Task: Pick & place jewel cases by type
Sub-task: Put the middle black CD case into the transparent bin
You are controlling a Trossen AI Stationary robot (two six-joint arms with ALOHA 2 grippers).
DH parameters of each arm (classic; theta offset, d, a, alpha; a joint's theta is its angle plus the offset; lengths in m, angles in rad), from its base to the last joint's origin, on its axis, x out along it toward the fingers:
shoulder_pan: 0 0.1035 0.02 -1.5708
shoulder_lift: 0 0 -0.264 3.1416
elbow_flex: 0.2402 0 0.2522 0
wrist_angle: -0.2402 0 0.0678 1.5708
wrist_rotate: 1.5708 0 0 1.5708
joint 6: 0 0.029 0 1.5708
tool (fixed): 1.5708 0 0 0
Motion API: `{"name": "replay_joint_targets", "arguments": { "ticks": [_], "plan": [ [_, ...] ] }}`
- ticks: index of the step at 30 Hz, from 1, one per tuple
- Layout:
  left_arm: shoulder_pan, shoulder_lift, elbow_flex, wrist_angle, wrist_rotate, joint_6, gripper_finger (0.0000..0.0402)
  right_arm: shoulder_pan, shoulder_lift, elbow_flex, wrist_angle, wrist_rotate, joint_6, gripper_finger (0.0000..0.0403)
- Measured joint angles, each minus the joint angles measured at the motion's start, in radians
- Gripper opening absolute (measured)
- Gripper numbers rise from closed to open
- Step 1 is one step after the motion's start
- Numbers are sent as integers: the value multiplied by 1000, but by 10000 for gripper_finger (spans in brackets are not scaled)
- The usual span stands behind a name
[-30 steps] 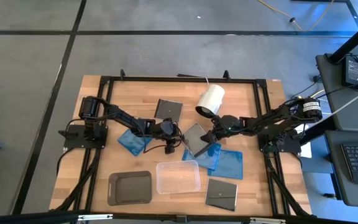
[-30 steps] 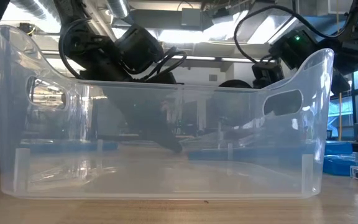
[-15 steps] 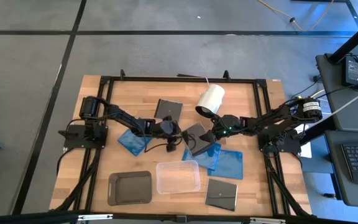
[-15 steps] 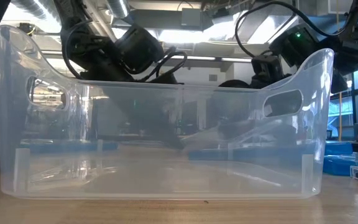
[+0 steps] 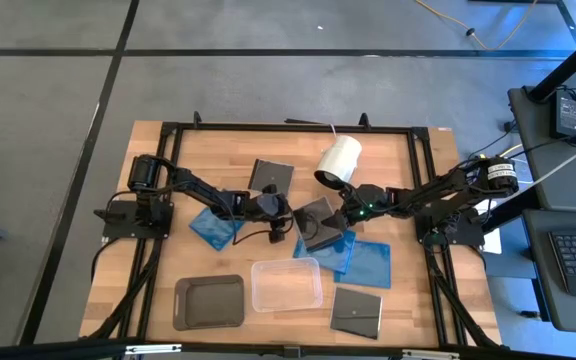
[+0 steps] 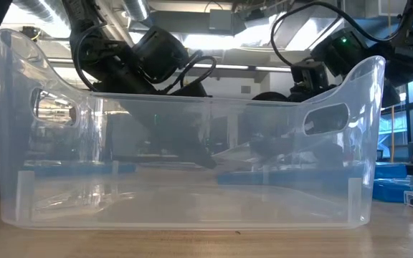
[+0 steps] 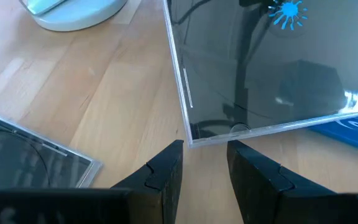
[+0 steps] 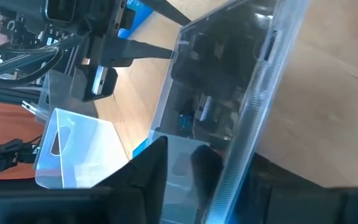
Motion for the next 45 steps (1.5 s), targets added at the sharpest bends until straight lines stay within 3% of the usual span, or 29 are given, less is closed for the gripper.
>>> {"name": "replay_joint_targets", "arguments": {
  "ticks": [9,26,40,45],
  "plan": [
    [0,-1,0,0,10,35,123,0,0,0,0,0,-3,96],
    [-1,-90,0,-25,-25,158,123,0,-1,1,0,-44,82,93],
    [-1,-102,0,-30,-21,158,123,0,-1,1,2,-43,49,93],
    [-1,-102,0,-31,-21,158,123,0,-1,1,6,-44,48,75]
  ]
}}
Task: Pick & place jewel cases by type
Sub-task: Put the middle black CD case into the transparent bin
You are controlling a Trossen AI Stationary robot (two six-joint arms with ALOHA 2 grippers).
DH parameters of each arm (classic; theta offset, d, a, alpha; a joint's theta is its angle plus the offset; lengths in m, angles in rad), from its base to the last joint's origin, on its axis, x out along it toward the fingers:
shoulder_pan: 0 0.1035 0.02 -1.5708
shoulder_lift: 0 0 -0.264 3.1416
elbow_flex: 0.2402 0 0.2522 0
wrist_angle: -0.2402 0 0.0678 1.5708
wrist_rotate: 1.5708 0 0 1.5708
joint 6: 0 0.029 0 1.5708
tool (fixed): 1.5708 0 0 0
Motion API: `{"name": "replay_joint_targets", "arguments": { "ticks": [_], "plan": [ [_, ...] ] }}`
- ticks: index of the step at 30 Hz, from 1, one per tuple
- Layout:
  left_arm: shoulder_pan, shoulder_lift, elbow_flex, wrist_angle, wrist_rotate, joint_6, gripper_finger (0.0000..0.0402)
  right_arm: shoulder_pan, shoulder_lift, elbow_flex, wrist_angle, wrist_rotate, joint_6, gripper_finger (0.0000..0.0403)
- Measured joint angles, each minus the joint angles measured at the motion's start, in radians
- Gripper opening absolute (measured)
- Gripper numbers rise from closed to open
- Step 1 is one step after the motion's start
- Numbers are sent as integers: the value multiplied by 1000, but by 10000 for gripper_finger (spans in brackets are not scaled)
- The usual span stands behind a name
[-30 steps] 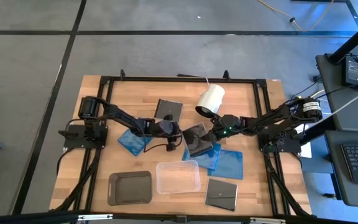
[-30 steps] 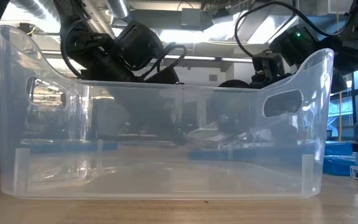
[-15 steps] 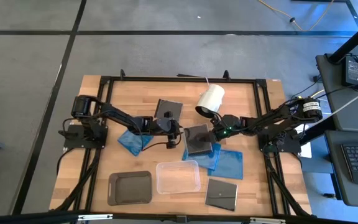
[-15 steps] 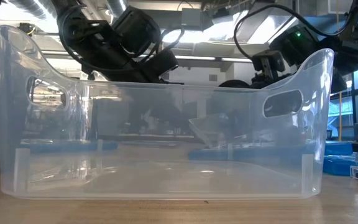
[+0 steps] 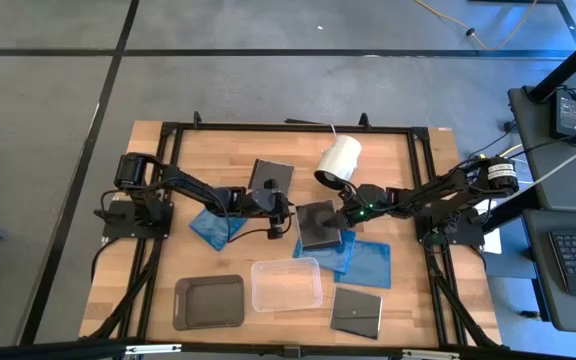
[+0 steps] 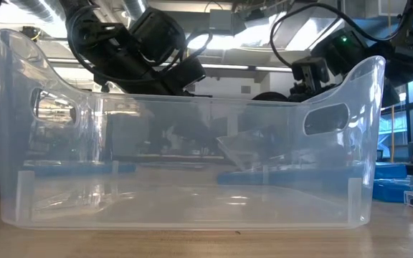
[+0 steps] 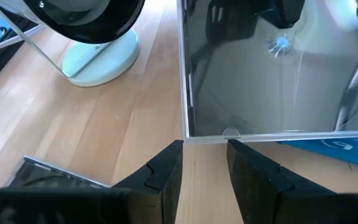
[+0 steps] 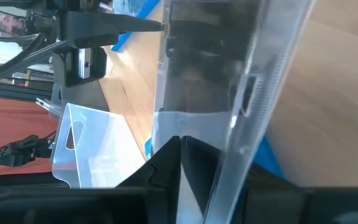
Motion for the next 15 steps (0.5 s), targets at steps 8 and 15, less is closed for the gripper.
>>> {"name": "replay_joint_targets", "arguments": {
  "ticks": [8,15],
  "plan": [
    [0,0,0,-7,-1,0,123,0,0,1,26,-4,-18,37],
    [0,-41,1,-72,0,0,123,0,0,1,34,0,-23,27]
  ]
}}
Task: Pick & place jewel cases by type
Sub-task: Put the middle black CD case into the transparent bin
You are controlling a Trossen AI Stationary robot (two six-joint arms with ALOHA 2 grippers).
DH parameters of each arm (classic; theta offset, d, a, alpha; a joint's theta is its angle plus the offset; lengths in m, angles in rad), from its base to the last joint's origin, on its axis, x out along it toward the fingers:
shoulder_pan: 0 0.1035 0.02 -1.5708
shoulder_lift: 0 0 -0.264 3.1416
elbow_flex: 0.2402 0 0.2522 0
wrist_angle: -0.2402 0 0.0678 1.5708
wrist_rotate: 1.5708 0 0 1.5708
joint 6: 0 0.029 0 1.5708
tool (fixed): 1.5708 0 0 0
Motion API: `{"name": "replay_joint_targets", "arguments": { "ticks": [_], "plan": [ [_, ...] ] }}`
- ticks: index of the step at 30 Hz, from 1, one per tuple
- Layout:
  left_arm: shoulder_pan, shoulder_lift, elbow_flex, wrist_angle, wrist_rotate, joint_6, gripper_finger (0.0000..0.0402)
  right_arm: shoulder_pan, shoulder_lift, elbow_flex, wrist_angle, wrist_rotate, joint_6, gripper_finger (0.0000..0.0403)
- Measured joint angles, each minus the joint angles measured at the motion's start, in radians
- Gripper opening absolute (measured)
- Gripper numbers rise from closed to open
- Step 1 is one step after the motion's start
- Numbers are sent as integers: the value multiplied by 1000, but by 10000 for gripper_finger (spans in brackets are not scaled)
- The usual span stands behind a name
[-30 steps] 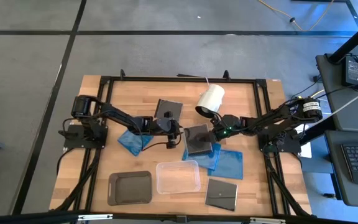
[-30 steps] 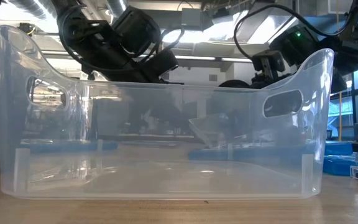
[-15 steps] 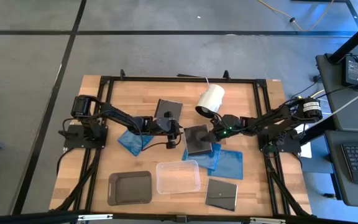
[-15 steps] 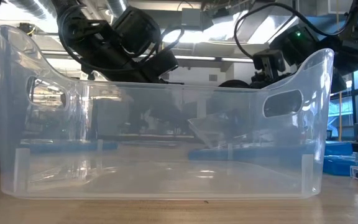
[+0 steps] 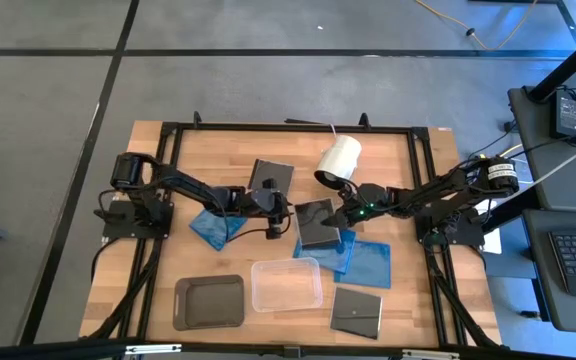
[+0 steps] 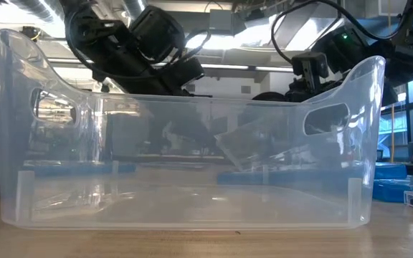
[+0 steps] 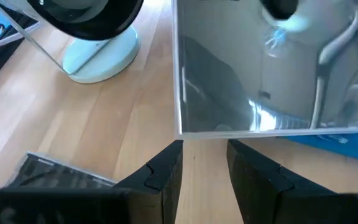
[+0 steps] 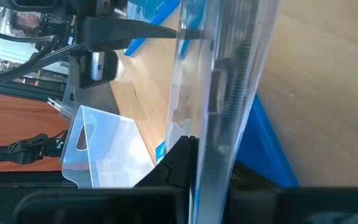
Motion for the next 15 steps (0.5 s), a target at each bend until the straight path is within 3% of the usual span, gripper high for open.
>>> {"name": "replay_joint_targets", "arguments": {
  "ticks": [15],
  "plan": [
    [0,-440,-40,-264,-10,-27,123,0,2,-2,146,7,-130,25]
  ]
}}
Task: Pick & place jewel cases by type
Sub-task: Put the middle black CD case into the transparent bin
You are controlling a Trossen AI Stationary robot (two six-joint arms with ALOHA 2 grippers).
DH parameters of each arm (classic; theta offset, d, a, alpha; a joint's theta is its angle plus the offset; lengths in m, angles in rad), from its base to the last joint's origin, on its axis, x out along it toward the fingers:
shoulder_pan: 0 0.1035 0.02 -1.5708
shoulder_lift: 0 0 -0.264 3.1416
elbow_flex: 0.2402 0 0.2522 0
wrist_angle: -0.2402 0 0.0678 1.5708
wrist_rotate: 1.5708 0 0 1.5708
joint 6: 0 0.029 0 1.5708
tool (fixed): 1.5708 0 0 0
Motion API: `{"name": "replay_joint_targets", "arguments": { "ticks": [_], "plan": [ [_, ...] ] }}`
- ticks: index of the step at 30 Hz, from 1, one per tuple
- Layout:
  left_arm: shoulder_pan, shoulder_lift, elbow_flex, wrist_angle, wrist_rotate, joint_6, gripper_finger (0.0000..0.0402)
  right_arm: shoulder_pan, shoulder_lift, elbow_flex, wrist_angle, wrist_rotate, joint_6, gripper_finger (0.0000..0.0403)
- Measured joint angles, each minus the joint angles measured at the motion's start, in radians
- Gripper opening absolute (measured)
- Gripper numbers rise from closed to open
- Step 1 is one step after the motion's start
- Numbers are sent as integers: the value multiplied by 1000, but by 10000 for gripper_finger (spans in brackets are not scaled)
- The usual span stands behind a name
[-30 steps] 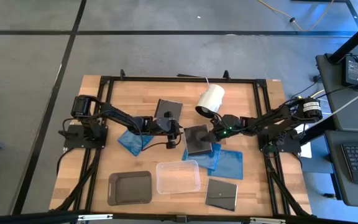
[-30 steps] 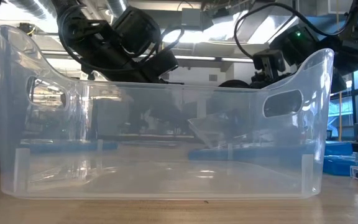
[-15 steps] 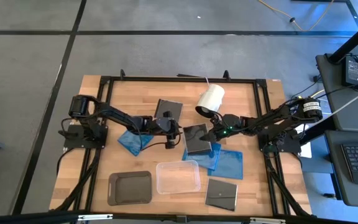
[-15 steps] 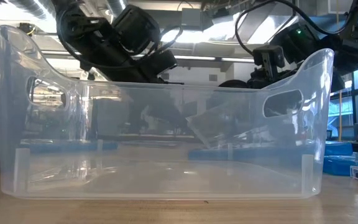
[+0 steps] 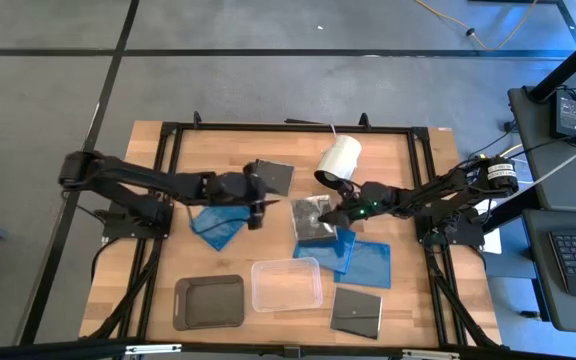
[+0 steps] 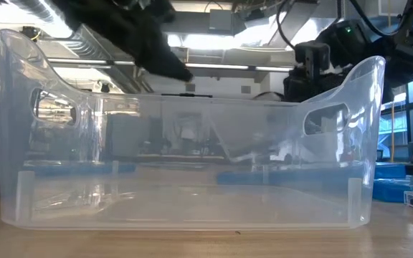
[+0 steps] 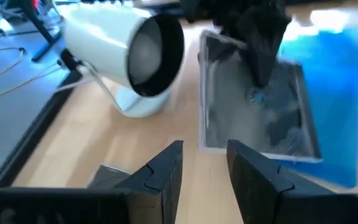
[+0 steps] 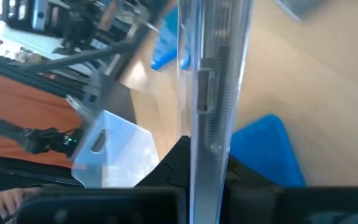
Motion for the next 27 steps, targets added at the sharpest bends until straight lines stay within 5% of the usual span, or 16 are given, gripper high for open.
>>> {"name": "replay_joint_targets", "arguments": {
  "ticks": [11,16,21,27],
  "plan": [
    [0,-284,-163,-30,-12,-124,123,0,0,1,228,-14,-159,25],
    [0,-348,-252,-18,-12,-223,123,0,-2,99,221,-222,-287,25],
    [0,-363,-322,30,-12,-292,123,5,-3,299,-15,-461,-371,25],
    [0,-360,-368,31,-12,-349,123,47,-2,599,-737,-449,-651,25]
  ]
}}
